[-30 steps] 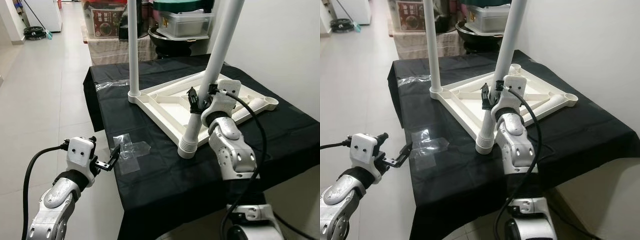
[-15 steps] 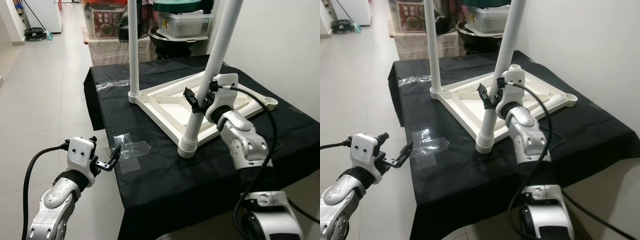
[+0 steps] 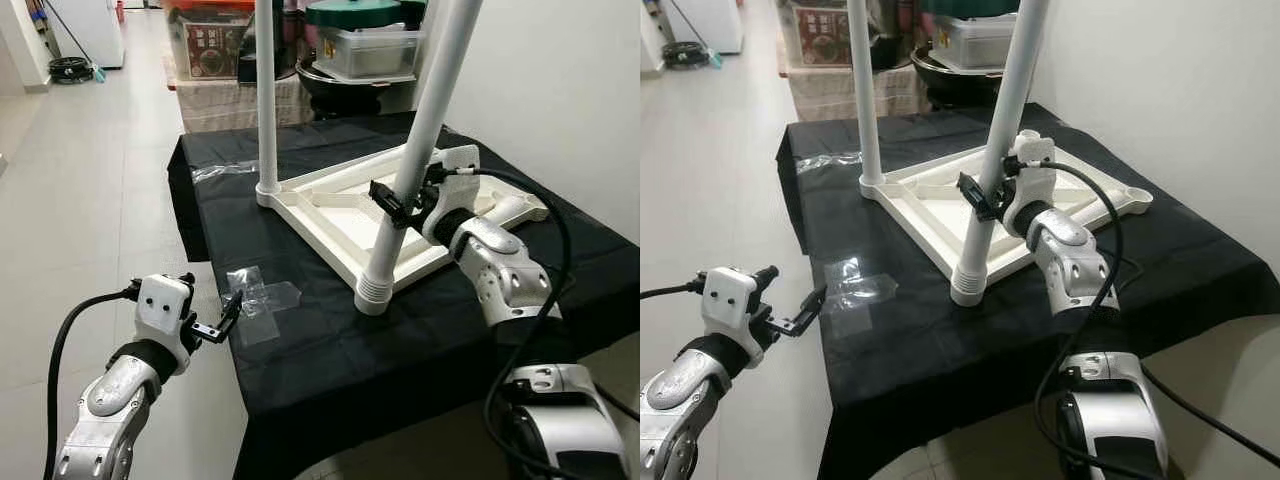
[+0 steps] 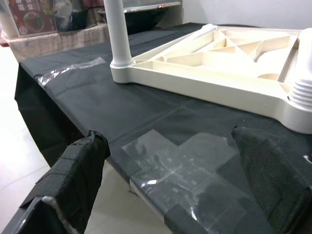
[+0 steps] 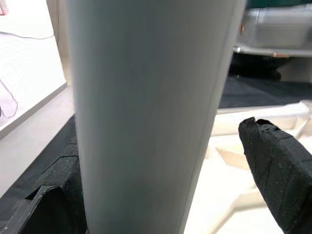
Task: Building children table
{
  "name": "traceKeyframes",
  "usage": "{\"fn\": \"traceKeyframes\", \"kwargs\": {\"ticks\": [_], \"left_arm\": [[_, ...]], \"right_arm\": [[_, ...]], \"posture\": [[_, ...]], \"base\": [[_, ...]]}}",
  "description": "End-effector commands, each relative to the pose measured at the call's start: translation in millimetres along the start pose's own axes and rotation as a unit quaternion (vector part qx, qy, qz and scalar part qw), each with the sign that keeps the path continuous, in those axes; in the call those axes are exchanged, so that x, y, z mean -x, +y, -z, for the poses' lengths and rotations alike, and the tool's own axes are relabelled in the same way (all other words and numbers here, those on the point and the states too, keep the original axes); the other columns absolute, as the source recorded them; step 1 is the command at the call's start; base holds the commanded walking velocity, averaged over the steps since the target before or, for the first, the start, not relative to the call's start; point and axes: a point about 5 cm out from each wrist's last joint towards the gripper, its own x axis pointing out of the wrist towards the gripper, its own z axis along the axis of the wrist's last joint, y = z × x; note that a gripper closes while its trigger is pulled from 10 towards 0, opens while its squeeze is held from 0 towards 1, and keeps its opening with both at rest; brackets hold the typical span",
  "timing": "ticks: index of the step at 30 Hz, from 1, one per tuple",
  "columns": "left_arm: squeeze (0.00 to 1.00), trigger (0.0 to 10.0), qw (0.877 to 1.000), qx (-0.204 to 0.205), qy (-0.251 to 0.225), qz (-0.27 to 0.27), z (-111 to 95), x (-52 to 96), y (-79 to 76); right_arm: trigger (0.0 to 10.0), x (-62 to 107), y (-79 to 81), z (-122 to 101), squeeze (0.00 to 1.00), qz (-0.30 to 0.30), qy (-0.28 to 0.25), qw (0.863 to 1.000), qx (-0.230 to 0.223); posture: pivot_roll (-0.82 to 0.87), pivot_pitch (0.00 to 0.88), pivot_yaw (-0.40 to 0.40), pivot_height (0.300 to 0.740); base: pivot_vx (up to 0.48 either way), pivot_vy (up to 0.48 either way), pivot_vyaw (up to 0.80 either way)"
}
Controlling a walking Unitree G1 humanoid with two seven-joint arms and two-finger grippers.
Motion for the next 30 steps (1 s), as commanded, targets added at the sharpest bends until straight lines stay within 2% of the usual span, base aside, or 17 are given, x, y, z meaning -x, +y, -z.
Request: {"fn": "traceKeyframes", "kwargs": {"ticks": [1, 12, 14, 20, 22, 26, 30], "left_arm": [[0.00, 10.0, 1.000, -0.002, 0.005, 0.007, 2, -0.6, -0.8], [0.00, 10.0, 1.000, -0.001, 0.006, 0.006, 3, 0.6, -1.1], [0.00, 10.0, 1.000, -0.002, 0.007, 0.005, 3, 1.1, -0.6], [0.00, 10.0, 1.000, -0.002, 0.008, 0.006, 4, 0.7, -1.4], [0.00, 10.0, 1.000, -0.002, 0.008, 0.007, 4, 0.7, -1.5], [0.00, 10.0, 1.000, -0.003, 0.009, 0.004, 4, 1.9, 0.4], [0.00, 10.0, 1.000, -0.004, 0.009, 0.001, 3, 2.4, 1.2]], "right_arm": [[10.0, -1.1, -3.5, -5, 0.00, -0.015, -0.012, 1.000, -0.002], [10.0, -3.2, -7.9, -5, 0.00, -0.053, -0.009, 0.999, 0.002], [10.0, -3.5, -7.8, -4, 0.00, -0.074, -0.005, 0.997, 0.003], [10.0, -4.8, -11.9, 1, 0.00, -0.076, 0.014, 0.997, -0.001], [10.0, -6.3, -15.7, 6, 0.00, -0.064, 0.033, 0.997, -0.020], [10.0, -7.9, -20.3, 6, 0.00, -0.039, 0.034, 0.998, -0.032], [10.0, -9.4, -23.1, 5, 0.00, 0.002, 0.032, 0.999, -0.024]], "posture": [[0.07, 0.000, -0.072, 0.740], [0.07, 0.000, -0.077, 0.740], [0.07, 0.000, -0.077, 0.740], [0.07, 0.000, -0.077, 0.740], [0.07, 0.000, -0.077, 0.740], [0.08, 0.000, -0.080, 0.740], [0.07, 0.000, -0.078, 0.740]], "base": [[0.000, 0.000, 0.00], [0.000, 0.000, 0.00], [0.000, 0.000, 0.00], [0.000, 0.000, 0.00], [0.000, 0.000, 0.00], [0.000, 0.000, 0.00], [0.000, 0.000, 0.00]]}}
